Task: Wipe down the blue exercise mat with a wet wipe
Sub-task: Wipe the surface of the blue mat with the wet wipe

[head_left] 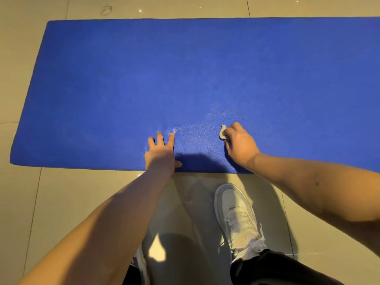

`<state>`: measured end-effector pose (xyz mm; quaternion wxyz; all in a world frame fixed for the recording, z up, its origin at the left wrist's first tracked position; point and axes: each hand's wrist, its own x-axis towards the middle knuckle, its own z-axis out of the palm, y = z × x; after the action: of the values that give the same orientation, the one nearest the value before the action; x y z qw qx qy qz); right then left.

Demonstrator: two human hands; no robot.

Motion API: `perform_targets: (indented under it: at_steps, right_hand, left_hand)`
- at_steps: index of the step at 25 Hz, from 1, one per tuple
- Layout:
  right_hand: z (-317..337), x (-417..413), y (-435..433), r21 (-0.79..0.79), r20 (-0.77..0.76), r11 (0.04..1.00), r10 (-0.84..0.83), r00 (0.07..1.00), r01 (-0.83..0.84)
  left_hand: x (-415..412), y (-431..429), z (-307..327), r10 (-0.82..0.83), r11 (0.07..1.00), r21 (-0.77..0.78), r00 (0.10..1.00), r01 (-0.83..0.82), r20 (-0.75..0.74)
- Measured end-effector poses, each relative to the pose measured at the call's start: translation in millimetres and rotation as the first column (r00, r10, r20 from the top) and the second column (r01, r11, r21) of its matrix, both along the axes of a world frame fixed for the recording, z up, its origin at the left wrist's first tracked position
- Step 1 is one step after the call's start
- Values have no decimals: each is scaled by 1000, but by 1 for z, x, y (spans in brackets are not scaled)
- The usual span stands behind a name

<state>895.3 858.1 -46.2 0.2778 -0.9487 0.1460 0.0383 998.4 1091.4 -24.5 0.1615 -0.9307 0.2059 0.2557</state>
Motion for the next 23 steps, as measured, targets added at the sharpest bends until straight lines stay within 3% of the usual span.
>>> perform_targets:
  at_steps: [9, 11, 13, 17, 21, 23]
  right_hand:
    - [4, 21, 72, 104, -44, 910, 407, 913, -401]
    - [3, 23, 73, 119, -162, 925, 376, 912, -360]
    - [-2, 24, 69, 25, -173, 938, 343, 923, -344]
    - [3, 23, 62, 20, -223, 955, 292, 930, -295]
    - [0, 19, 28, 28, -163, 975, 220, 962, -219]
    - [-4, 20, 4, -67, -94, 979, 188, 978, -195]
  left_hand:
    - [-1, -1, 0, -3, 1000, 6, 1000, 3, 19]
    - [-1, 0, -1, 3, 1000, -1, 1000, -3, 17]
    - [-1, 0, -1, 5, 1000, -9, 1000, -5, 15]
    - [-1, 1, -2, 6, 1000, -13, 1000, -6, 26]
    - [-1, 3, -4, -2, 999, -32, 999, 4, 42]
    - [-2, 4, -3, -11, 999, -36, 998, 13, 55]
